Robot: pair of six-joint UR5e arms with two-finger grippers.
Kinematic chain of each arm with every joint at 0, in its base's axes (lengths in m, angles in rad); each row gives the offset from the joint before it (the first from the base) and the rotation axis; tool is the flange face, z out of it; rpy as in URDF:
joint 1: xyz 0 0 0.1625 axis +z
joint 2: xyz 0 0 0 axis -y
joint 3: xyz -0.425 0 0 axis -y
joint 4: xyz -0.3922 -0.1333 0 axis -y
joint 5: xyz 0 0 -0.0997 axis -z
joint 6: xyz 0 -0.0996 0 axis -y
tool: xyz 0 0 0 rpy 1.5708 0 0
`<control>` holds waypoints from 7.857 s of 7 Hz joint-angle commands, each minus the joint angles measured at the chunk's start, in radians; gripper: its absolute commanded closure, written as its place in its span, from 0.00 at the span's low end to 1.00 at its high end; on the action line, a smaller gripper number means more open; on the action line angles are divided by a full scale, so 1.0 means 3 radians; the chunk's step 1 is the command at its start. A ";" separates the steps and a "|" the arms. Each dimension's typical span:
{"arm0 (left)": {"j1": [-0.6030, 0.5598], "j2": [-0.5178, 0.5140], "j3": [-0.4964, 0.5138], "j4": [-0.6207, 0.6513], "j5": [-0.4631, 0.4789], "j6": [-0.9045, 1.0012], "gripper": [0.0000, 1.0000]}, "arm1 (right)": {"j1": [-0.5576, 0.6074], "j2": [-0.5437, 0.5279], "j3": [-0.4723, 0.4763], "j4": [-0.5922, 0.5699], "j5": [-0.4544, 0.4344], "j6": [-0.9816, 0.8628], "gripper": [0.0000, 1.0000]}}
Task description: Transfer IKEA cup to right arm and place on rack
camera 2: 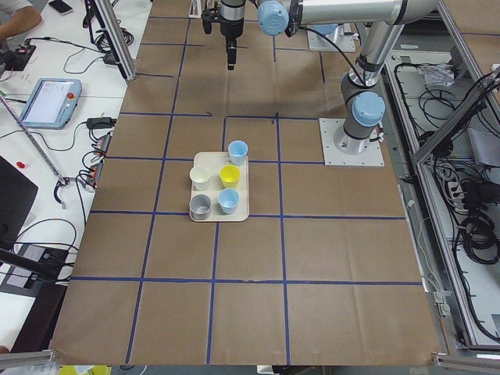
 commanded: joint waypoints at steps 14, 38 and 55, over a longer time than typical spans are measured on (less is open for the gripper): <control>0.0037 0.0013 0.0064 -0.0272 0.0000 0.0362 0.01 | -0.0094 0.0097 0.0188 0.0052 0.0018 0.0048 0.01; 0.1162 -0.0820 -0.0949 0.1011 0.0051 0.1129 0.01 | 0.1706 -0.0307 0.0357 -0.0223 0.0938 0.4594 0.00; 0.1111 -0.0662 -0.0301 0.0669 0.0389 0.1348 1.00 | 0.1686 -0.0302 0.0342 -0.0234 0.0938 0.4604 0.00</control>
